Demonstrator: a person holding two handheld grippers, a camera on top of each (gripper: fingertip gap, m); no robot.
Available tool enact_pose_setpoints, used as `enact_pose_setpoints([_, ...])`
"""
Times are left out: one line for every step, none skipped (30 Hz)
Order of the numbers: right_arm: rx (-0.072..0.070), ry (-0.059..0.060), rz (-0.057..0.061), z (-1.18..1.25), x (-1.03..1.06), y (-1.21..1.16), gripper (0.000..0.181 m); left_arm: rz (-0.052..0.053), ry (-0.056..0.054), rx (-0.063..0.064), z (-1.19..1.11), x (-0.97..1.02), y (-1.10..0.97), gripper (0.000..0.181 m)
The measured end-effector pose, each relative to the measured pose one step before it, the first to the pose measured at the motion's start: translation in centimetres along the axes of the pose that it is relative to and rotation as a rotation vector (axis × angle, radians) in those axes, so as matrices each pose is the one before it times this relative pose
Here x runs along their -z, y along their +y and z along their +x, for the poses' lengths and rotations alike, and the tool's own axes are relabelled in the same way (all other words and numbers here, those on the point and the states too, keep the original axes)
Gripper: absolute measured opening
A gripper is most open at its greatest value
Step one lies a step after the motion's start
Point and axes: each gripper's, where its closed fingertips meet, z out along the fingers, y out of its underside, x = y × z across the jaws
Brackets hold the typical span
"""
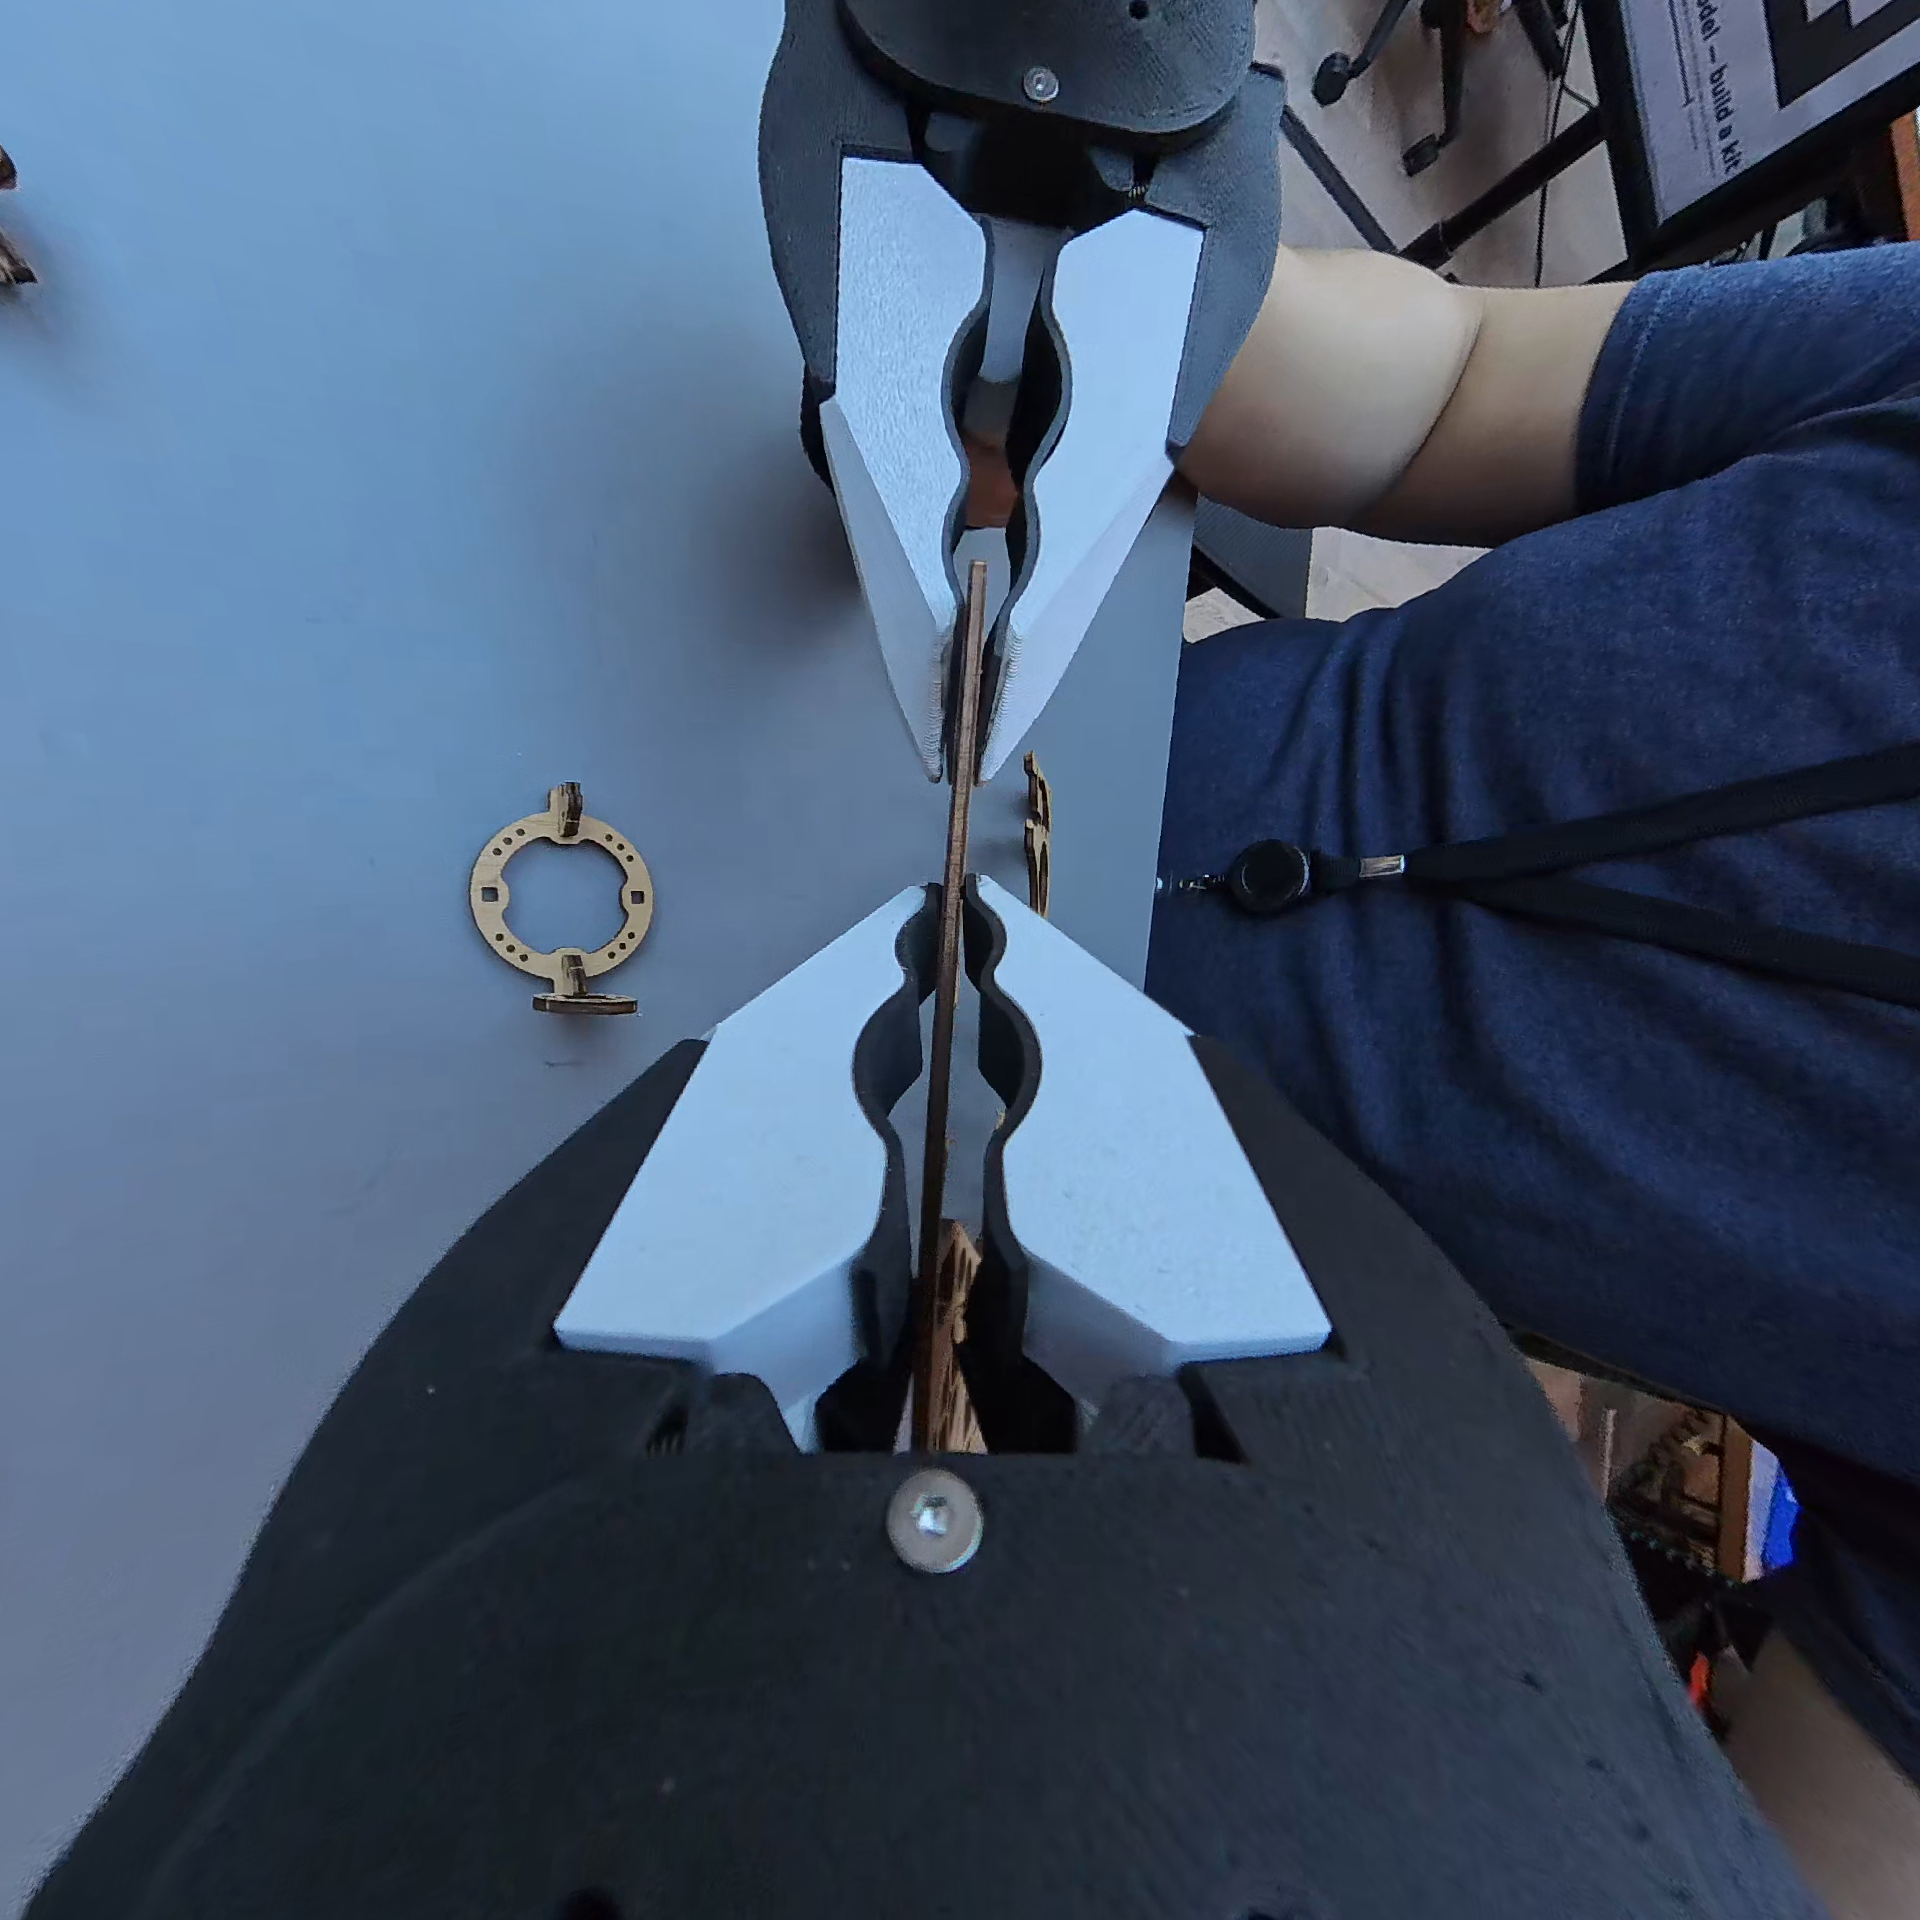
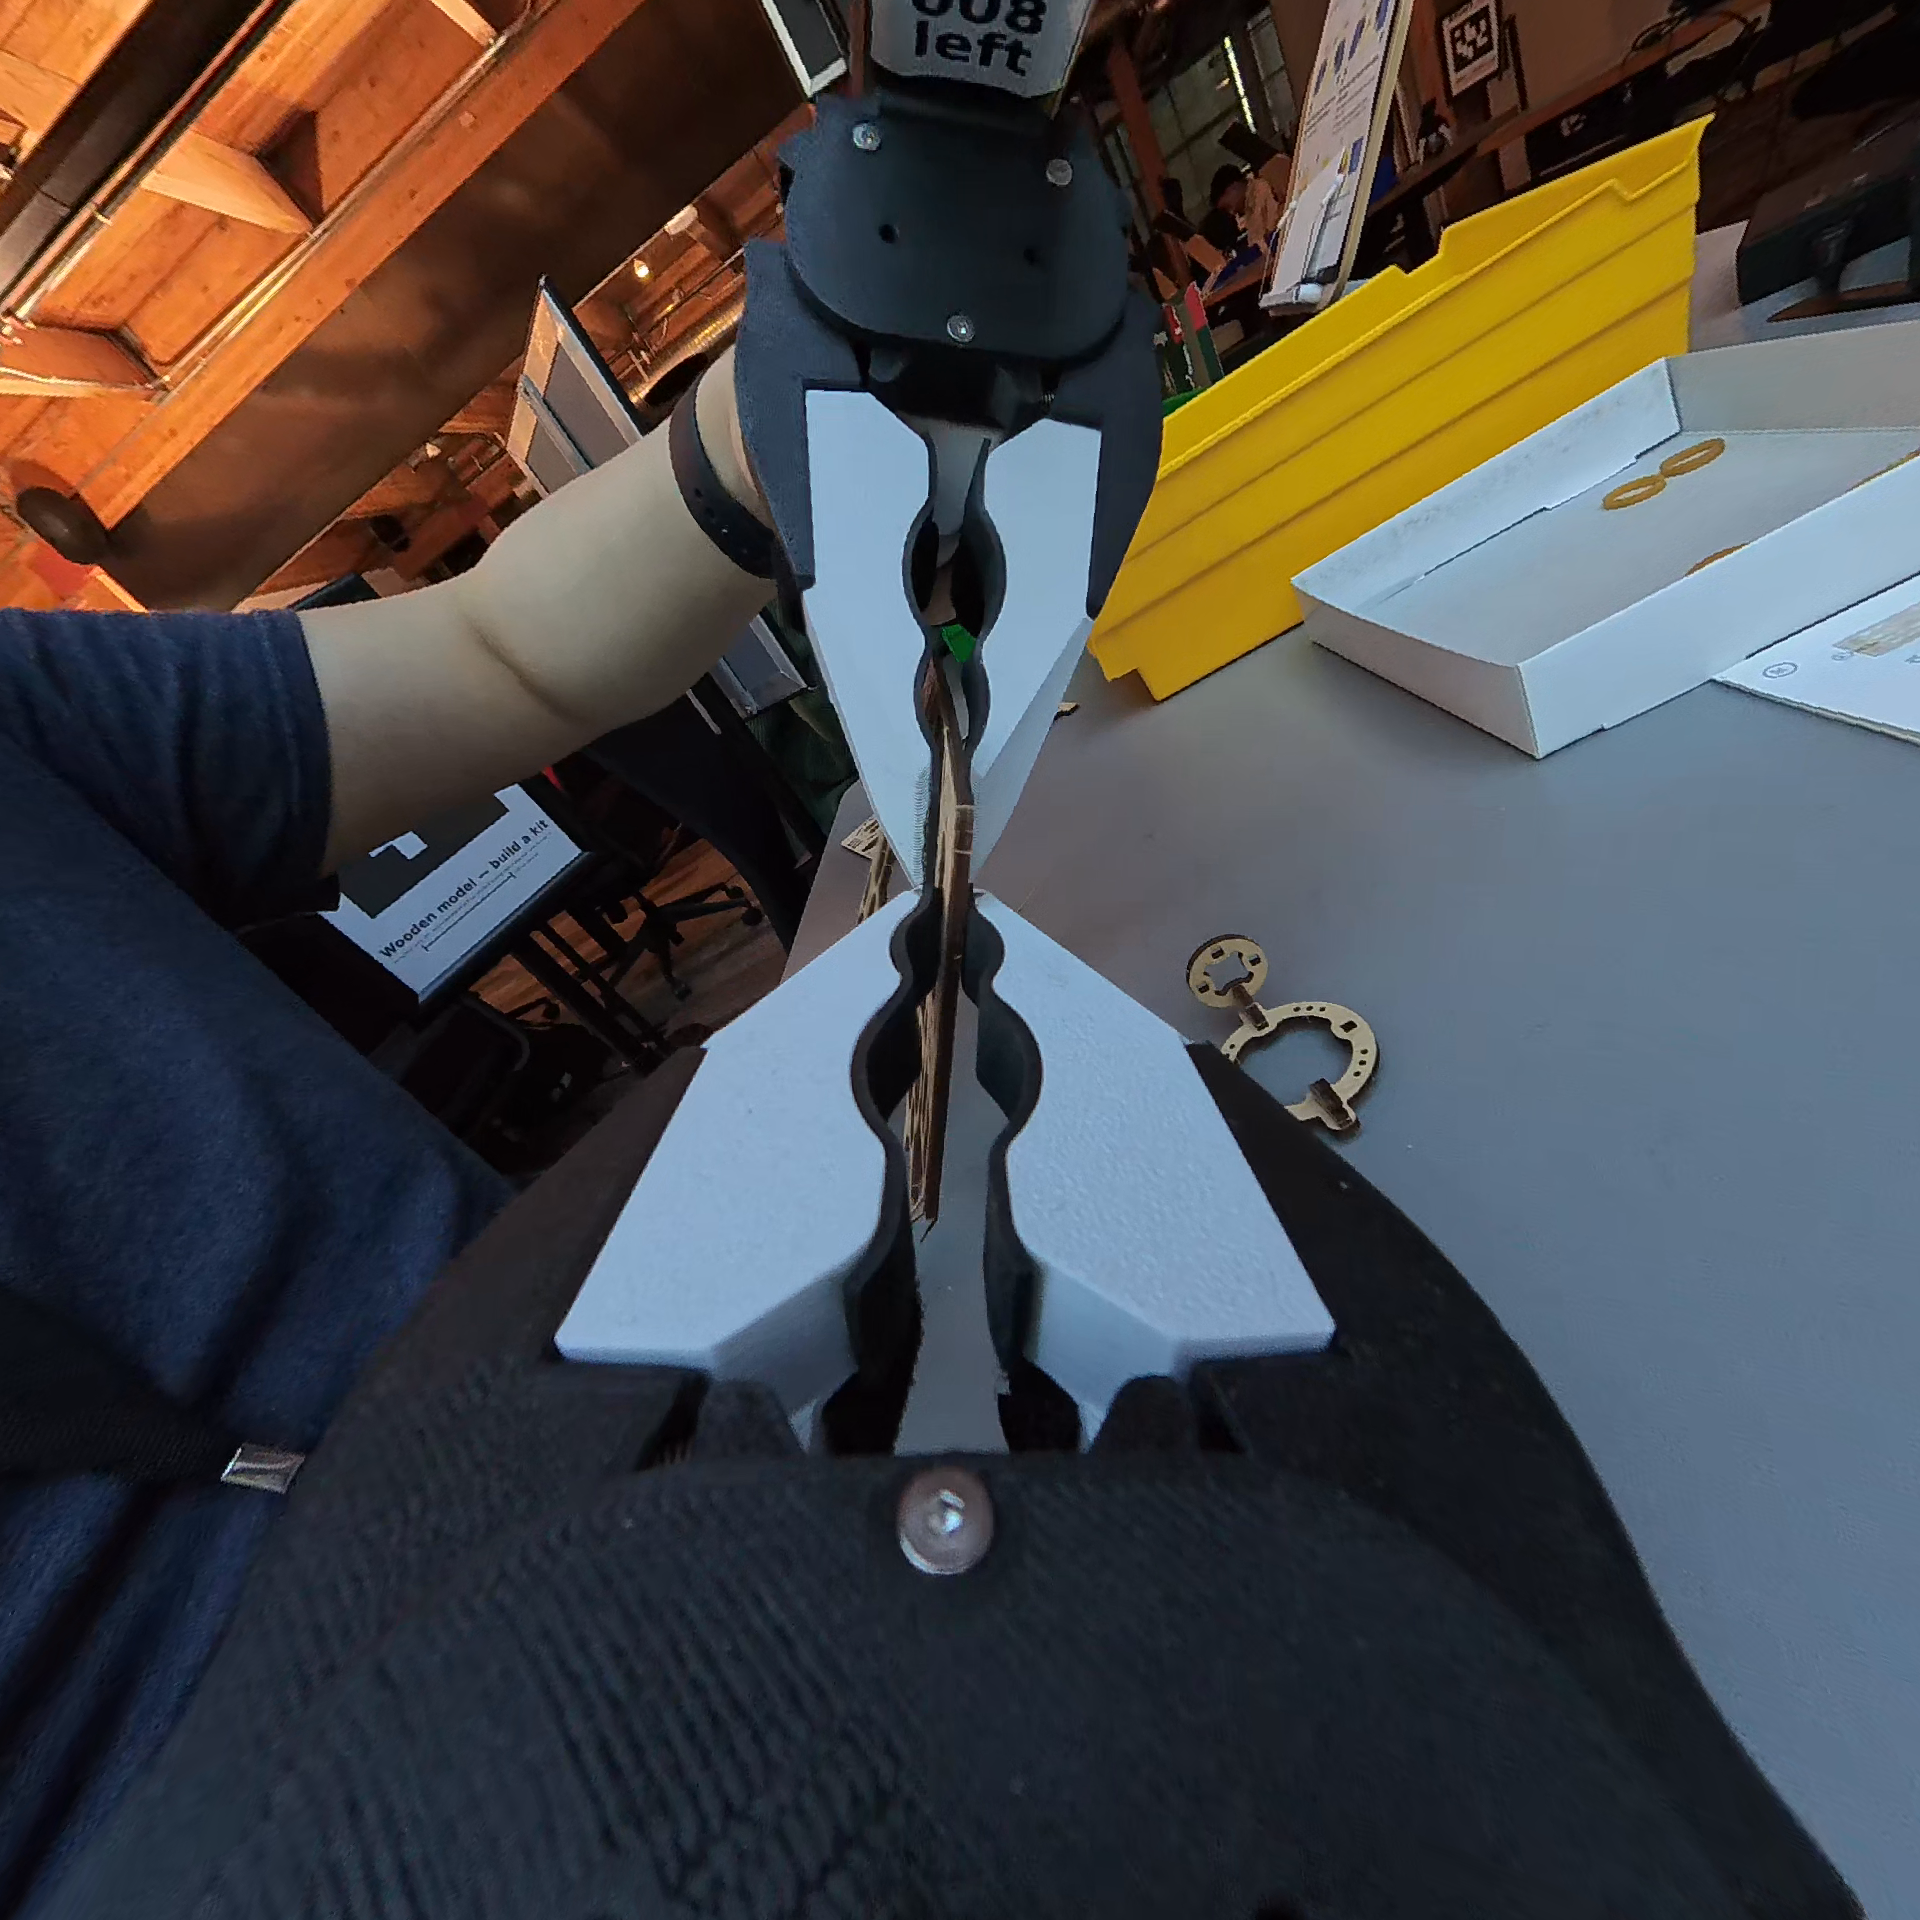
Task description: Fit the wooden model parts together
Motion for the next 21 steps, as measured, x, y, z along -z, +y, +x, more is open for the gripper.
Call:
enact_pose_setpoints([-0.0060,-0.0050,-0.0019,-0.039,0.008,0.029,0.002,0.0008,0.0168,0.0086,0.223,-0.019,0.027,0.001])
enact_pose_setpoints([-0.0115,-0.0117,0.0037,-0.143,-0.013,-0.033,0.005,-0.0002,0.0143,0.0106,0.158,-0.006,0.031,0.001])
enact_pose_setpoints([-0.0140,-0.0144,0.0127,-0.188,-0.037,-0.180,0.012,0.0031,0.0007,0.0106,-0.054,-0.003,-0.005,0.001])
enact_pose_setpoints([-0.0107,-0.0026,0.0101,-0.025,-0.027,-0.162,0.016,0.0015,-0.0023,0.0131,-0.136,-0.012,0.020,0.001])
enact_pose_setpoints([-0.0025,0.0129,0.0027,0.188,-0.025,-0.053,0.018,-0.0013,0.0022,0.0145,-0.102,-0.024,0.066,0.001])
enact_pose_setpoints([0.0046,0.0087,-0.0070,0.063,-0.039,0.078,0.019,0.0001,0.0083,0.0116,-0.029,-0.051,0.051,0.001])
enact_pose_setpoints([0.0050,0.0056,-0.0148,0.007,-0.073,0.185,0.020,0.0034,0.0104,0.0131,-0.012,-0.079,0.008,0.001])
enact_pose_setpoints([0.0009,0.0085,-0.0170,0.049,-0.089,0.240,0.021,0.0045,0.0106,0.0193,-0.036,-0.120,-0.012,0.001])
enact_pose_setpoints([-0.0001,0.0141,-0.0133,0.143,-0.063,0.219,0.021,0.0029,0.0084,0.0203,-0.076,-0.167,-0.019,0.001])
enact_pose_setpoints([-0.0041,0.0171,-0.0131,0.204,-0.017,0.267,0.020,0.0025,0.0055,0.0110,-0.077,-0.194,-0.037,0.001])
enact_pose_setpoints([-0.0091,0.0089,-0.0142,0.084,0.001,0.284,0.020,-0.0044,0.0042,0.0019,-0.032,-0.246,0.043,0.001])
enact_pose_setpoints([-0.0090,0.0056,-0.0110,0.026,0.023,0.251,0.019,-0.0080,-0.0002,-0.0034,-0.048,-0.251,0.062,0.001])
enact_pose_setpoints([-0.0074,0.0140,-0.0138,0.177,0.023,0.259,0.017,-0.0040,-0.0009,-0.0032,-0.014,-0.225,-0.015,0.001])
enact_pose_setpoints([-0.0007,0.0133,-0.0092,0.191,0.026,0.177,0.014,-0.0034,0.0036,-0.0013,0.068,-0.202,-0.049,0.001])
enact_pose_setpoints([-0.0009,0.0080,-0.0078,0.137,-0.005,0.128,0.014,-0.0045,-0.0027,0.0016,-0.022,-0.188,-0.037,0.001])
enact_pose_setpoints([-0.0085,0.0003,-0.0089,0.039,-0.038,0.142,0.013,-0.0038,-0.0064,0.0047,-0.136,-0.171,-0.035,0.001])
enact_pose_setpoints([-0.0094,-0.0010,-0.0121,0.019,-0.016,0.193,0.012,-0.0023,0.0008,0.0082,-0.072,-0.179,-0.035,0.001])
enact_pose_setpoints([-0.0077,0.0071,-0.0103,0.126,0.020,0.189,0.011,-0.0050,-0.0017,0.0096,-0.180,-0.177,0.033,0.001])
enact_pose_setpoints([-0.0111,0.0172,-0.0097,0.260,0.073,0.177,0.011,0.0022,-0.0017,0.0145,-0.210,-0.154,-0.064,0.001])
enact_pose_setpoints([-0.0151,0.0145,-0.0053,0.201,0.142,0.108,0.011,0.0037,0.0060,0.0169,-0.119,-0.172,-0.120,0.001])
enact_pose_setpoints([-0.0100,0.0064,-0.0055,0.050,0.220,0.133,0.012,-0.0017,0.0167,0.0095,0.094,-0.205,-0.131,0.001])
